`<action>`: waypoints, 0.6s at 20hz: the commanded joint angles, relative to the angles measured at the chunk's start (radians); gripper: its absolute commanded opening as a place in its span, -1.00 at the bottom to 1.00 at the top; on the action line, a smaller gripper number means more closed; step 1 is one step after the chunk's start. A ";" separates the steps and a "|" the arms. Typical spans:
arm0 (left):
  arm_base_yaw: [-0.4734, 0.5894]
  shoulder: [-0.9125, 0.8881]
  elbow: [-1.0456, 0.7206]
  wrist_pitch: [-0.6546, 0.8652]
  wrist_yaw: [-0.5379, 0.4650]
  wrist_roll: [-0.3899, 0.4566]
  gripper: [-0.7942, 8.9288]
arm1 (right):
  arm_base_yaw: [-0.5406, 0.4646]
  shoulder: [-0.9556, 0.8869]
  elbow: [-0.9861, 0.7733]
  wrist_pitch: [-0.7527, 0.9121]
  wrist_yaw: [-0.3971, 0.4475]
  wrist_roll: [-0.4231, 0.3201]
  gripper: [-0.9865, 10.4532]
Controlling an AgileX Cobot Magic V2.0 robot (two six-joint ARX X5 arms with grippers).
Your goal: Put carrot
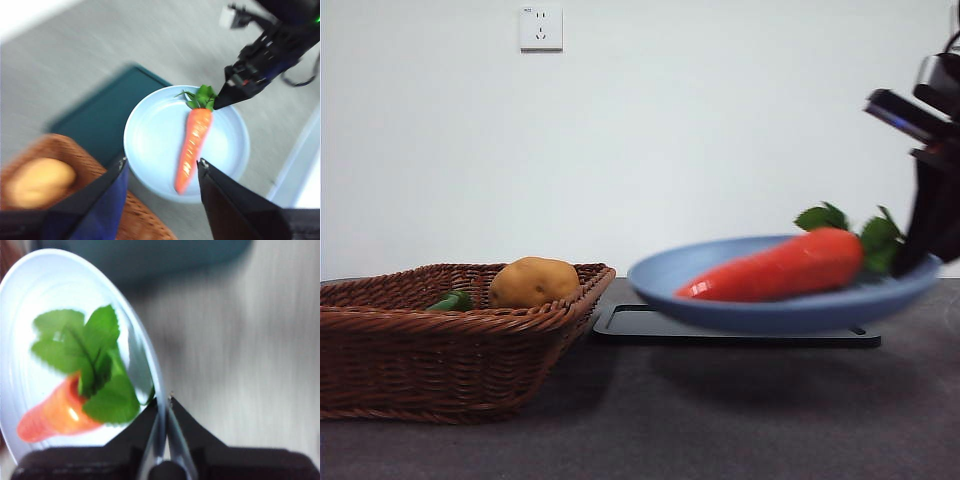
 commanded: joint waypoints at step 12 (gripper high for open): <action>-0.008 -0.118 0.014 -0.011 -0.024 -0.011 -0.33 | -0.069 0.698 0.565 0.033 -0.101 0.045 -0.82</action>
